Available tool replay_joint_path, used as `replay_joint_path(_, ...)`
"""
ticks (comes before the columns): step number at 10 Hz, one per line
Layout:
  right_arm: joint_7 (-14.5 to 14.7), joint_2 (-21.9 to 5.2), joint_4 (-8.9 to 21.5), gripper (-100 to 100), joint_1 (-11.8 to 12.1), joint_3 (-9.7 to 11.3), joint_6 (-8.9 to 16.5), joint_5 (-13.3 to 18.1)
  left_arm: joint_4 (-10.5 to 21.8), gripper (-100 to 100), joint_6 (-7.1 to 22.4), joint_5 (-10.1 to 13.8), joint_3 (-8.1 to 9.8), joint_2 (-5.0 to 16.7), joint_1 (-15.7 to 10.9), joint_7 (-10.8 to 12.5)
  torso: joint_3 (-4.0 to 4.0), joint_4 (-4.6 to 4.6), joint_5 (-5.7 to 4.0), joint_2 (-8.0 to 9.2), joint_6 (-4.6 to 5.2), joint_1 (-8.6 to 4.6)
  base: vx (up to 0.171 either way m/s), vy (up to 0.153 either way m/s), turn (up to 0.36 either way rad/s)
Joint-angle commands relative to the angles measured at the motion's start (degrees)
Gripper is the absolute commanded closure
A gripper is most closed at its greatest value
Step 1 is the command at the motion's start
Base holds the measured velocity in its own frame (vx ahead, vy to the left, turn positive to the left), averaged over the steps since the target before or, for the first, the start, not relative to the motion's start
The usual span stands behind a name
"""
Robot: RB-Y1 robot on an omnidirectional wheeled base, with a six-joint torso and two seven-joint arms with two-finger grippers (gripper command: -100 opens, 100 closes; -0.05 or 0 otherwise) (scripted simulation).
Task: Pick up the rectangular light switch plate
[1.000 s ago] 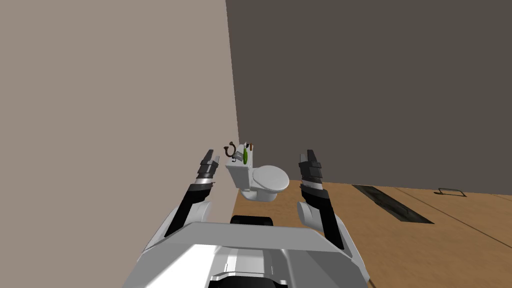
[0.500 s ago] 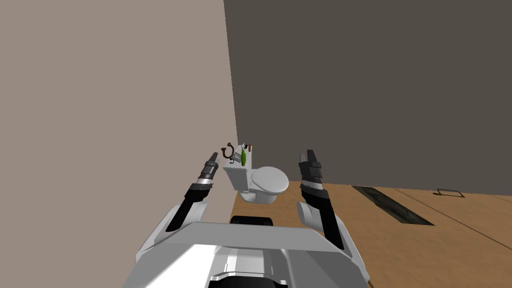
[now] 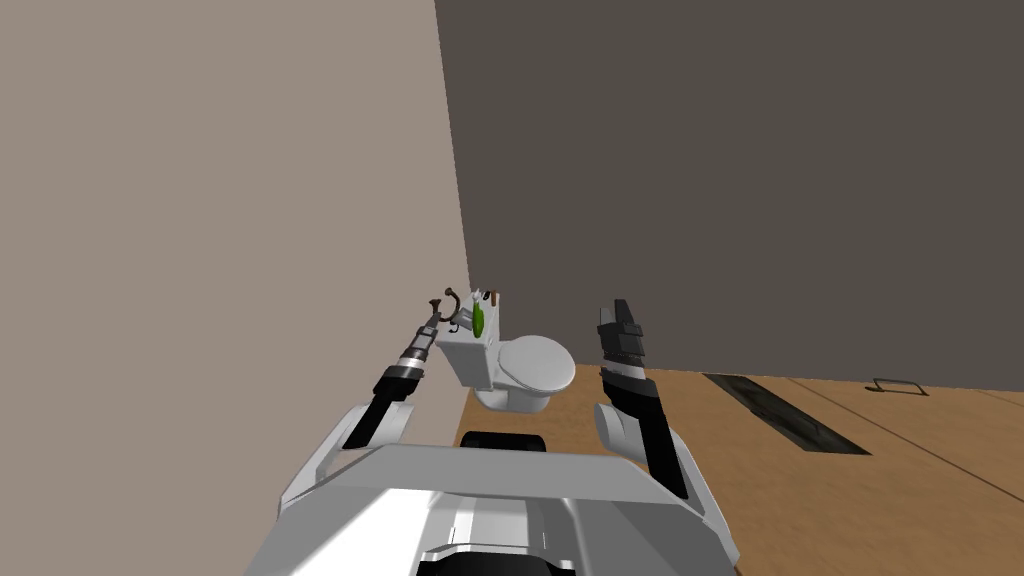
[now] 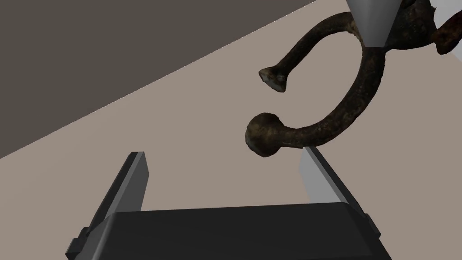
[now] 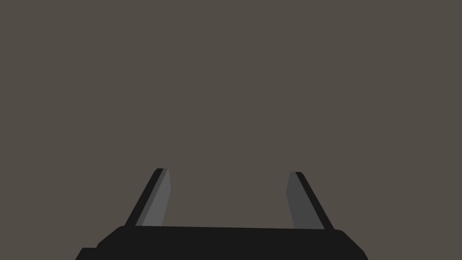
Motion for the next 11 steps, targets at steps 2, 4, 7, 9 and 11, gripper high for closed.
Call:
replay_joint_path(2, 0.00, 0.00, 0.00, 0, 0.00, 0.00, 0.00, 0.00, 2.88, -100, 1.75, -2.43, 0.94, 2.36, -0.69, -2.47, 0.00, 0.00, 0.01, 0.00, 0.00, 0.03, 0.074, -0.040, -0.016)
replay_joint_path(4, 0.00, 0.00, 0.00, 0, 0.00, 0.00, 0.00, 0.00, 5.02, -100, 3.01, -4.15, 1.64, 4.59, -1.33, -4.16, 0.02, 0.01, 0.00, 0.04, 0.00, -0.01, 0.065, -0.059, -0.010)
replay_joint_path(7, 0.00, 0.00, 0.00, 0, 0.00, 0.00, 0.00, 0.00, 7.44, -100, 4.43, -6.10, 2.43, 6.66, -2.05, -6.08, 0.04, 0.02, 0.02, 0.08, -0.01, 0.08, 0.059, -0.034, -0.008)
replay_joint_path(9, 0.00, 0.00, 0.00, 0, 0.00, 0.00, 0.00, 0.00, 9.26, -100, 5.51, -7.57, 3.03, 8.18, -2.60, -7.52, 0.03, 0.01, 0.02, 0.05, 0.01, 0.07, 0.056, -0.046, -0.013)
replay_joint_path(11, 0.00, 0.00, 0.00, 0, 0.00, 0.00, 0.00, 0.00, 10.11, -100, 5.47, -8.00, 3.36, 8.77, -2.74, -7.84, -0.03, -0.01, 0.01, -0.05, 0.01, 0.02, 0.059, -0.040, -0.007)
